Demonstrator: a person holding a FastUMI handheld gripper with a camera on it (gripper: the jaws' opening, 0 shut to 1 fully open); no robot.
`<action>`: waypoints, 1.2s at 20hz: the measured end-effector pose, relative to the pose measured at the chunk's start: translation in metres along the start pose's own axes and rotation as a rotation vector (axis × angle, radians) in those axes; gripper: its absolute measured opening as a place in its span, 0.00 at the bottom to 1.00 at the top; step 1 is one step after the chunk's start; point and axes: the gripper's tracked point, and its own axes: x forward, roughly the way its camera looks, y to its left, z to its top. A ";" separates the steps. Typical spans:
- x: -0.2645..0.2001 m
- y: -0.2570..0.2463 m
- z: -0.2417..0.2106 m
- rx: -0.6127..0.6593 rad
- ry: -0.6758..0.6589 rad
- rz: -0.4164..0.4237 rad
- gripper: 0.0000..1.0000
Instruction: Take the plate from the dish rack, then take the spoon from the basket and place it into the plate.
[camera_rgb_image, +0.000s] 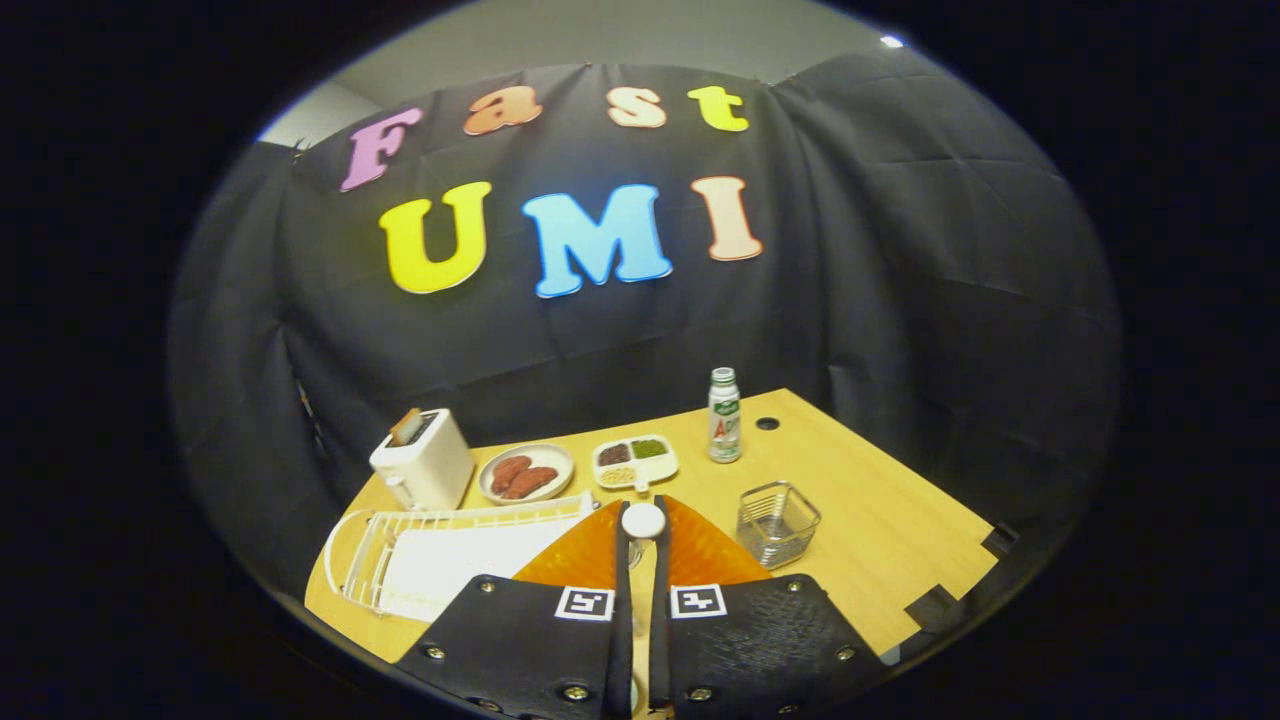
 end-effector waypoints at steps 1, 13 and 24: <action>-0.006 0.016 -0.007 -0.013 0.012 0.034 0.06; -0.029 0.094 -0.129 -0.043 0.252 0.245 0.06; -0.006 0.086 -0.167 0.062 0.340 0.244 0.06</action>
